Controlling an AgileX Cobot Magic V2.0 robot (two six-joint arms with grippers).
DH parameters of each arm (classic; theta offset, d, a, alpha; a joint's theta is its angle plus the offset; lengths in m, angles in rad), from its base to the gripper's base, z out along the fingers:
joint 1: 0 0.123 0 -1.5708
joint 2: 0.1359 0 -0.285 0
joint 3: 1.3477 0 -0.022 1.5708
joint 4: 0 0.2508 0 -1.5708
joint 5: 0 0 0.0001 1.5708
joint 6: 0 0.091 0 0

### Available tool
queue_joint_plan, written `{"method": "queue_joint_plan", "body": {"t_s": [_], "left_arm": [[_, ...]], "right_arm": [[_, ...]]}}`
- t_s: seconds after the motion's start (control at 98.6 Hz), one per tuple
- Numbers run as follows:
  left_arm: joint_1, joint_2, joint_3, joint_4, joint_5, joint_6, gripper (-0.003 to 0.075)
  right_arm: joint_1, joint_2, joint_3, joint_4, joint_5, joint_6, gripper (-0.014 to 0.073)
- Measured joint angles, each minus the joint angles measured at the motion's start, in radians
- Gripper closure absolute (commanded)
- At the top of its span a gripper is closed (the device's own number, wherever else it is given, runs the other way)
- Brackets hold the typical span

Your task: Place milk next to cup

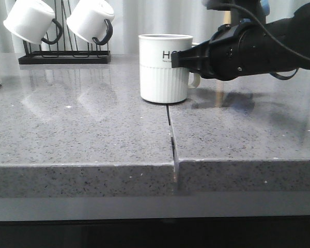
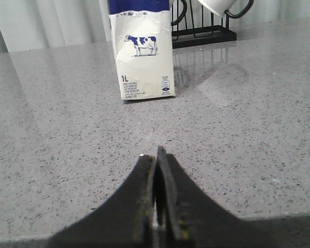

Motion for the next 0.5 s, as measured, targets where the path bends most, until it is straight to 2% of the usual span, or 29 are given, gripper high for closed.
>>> {"method": "queue_joint_plan", "body": {"t_s": [0.091, 0.142, 0.497], "left_arm": [[0.000, 0.000, 0.000, 0.000, 0.000, 0.000, 0.0741], [0.000, 0.000, 0.000, 0.000, 0.000, 0.000, 0.0741], [0.000, 0.000, 0.000, 0.000, 0.000, 0.000, 0.0741]], "right_arm": [[0.000, 0.001, 0.000, 0.002, 0.000, 0.000, 0.0454], [0.000, 0.001, 0.000, 0.002, -0.002, 0.000, 0.0438], [0.000, -0.048, 0.063, 0.004, -0.007, 0.000, 0.0439]]}}
